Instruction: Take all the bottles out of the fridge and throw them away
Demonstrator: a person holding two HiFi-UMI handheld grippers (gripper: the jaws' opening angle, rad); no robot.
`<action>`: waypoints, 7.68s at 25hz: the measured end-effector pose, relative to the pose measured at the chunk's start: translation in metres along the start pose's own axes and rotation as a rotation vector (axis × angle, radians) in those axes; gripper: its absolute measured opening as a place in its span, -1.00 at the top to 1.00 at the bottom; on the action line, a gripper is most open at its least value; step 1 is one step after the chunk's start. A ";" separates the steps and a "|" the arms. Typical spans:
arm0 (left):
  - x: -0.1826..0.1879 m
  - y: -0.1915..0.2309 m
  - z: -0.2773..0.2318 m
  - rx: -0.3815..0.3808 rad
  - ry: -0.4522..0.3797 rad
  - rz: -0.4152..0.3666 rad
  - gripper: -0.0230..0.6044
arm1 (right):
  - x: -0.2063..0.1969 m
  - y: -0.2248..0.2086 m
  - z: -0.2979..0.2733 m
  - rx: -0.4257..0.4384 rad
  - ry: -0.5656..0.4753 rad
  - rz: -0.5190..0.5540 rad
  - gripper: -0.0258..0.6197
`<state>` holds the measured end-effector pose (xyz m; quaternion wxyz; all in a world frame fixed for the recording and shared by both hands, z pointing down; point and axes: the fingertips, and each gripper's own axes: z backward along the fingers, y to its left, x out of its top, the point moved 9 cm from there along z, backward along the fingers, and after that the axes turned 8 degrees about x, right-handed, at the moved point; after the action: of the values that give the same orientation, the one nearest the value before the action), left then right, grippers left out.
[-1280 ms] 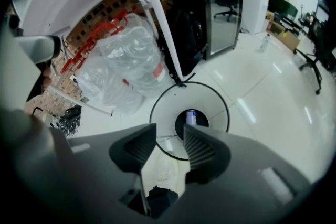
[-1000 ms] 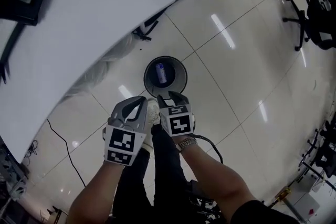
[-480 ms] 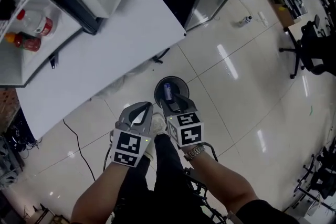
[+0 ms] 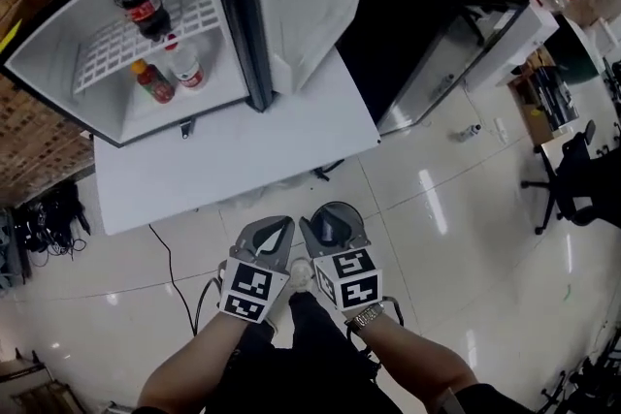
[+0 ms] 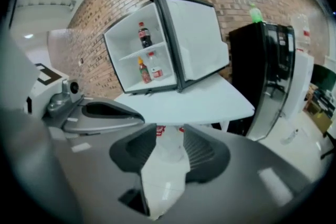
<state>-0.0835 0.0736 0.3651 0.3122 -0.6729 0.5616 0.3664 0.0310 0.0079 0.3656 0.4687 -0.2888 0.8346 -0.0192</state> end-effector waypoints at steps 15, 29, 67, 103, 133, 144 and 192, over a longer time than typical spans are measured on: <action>0.038 0.101 0.119 0.422 -0.194 0.133 0.92 | 0.105 0.080 -0.027 0.191 -0.082 0.297 0.43; 0.071 0.187 0.151 0.484 -0.296 0.132 0.92 | 0.216 0.122 -0.080 0.175 -0.184 0.414 0.41; 0.144 0.360 0.133 0.333 -0.395 0.016 0.92 | 0.389 0.115 -0.258 -0.082 -0.198 0.345 -0.02; 0.125 0.132 0.076 0.241 -0.278 -0.024 0.92 | 0.198 0.055 -0.044 0.067 -0.210 0.304 0.04; -0.045 -0.046 -0.125 -0.238 0.175 -0.076 0.92 | -0.145 -0.098 -0.017 -0.180 0.142 -0.313 0.04; -0.125 -0.067 -0.192 -0.309 0.280 -0.084 0.92 | -0.258 -0.146 -0.076 -0.227 0.256 -0.468 0.04; -0.132 -0.043 -0.151 -0.216 0.309 -0.010 0.92 | -0.207 -0.119 -0.089 -0.173 0.141 -0.426 0.02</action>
<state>-0.0327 0.0254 0.5578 0.1501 -0.7536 0.5569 0.3153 0.0968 -0.0086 0.6108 0.3682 -0.4954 0.7840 -0.0660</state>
